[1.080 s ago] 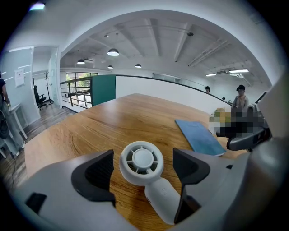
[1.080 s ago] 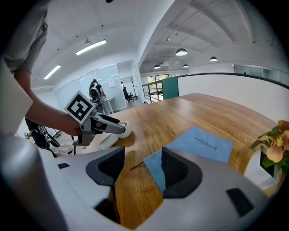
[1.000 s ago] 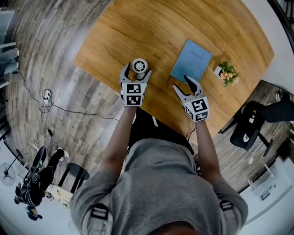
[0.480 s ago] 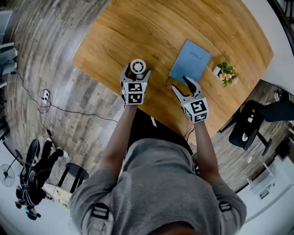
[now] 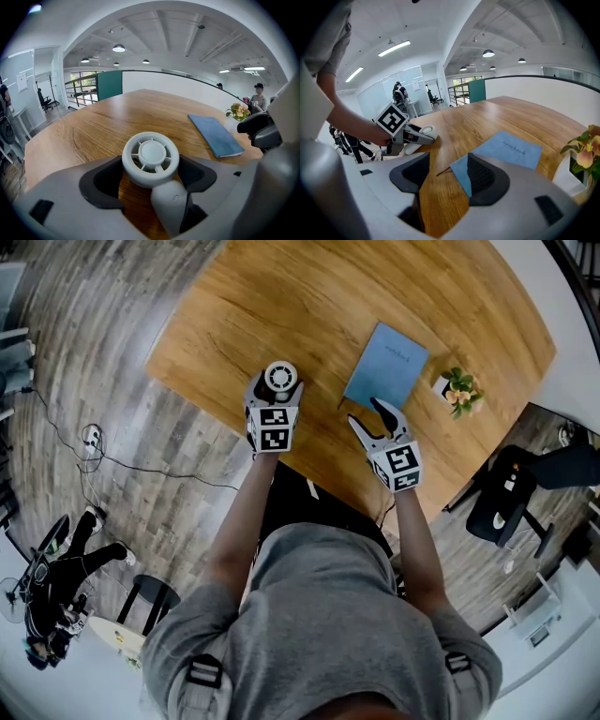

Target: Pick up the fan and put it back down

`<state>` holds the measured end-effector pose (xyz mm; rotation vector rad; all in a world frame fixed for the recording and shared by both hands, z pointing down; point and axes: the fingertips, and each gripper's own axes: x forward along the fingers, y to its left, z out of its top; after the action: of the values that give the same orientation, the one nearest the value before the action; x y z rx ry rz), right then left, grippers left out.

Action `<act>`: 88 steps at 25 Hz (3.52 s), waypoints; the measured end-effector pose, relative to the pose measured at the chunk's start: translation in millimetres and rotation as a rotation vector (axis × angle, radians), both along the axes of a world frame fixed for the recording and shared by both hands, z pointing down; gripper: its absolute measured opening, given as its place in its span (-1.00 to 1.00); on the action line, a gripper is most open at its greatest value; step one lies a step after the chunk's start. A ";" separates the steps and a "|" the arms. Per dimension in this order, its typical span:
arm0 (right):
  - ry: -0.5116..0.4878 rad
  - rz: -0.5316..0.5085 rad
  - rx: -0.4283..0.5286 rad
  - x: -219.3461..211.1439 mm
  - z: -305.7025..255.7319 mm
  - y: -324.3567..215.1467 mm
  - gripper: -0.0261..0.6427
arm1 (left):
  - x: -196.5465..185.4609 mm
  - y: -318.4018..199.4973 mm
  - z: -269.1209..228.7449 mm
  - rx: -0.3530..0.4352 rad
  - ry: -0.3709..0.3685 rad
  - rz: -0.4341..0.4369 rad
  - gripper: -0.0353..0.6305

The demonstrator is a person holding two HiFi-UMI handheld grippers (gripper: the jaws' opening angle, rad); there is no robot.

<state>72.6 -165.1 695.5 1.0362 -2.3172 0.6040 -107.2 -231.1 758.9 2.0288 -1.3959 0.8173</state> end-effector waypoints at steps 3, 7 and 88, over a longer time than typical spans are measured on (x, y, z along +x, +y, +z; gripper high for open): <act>0.000 0.003 0.003 1.1 -2.3 1.1 -0.14 | -0.3 -0.9 -0.6 0.007 0.001 -0.006 0.24; 0.003 0.002 0.005 3.2 -5.5 3.8 -0.15 | -0.6 2.2 0.2 -0.015 -0.001 0.009 0.23; -0.170 0.067 0.314 39.4 -152.4 80.5 -0.25 | 14.1 98.4 -255.2 0.386 -0.065 -0.055 0.22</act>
<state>112.0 -84.6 543.1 1.2496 -2.5936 0.3712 -93.2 -132.7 503.7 2.2489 -1.7480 0.6312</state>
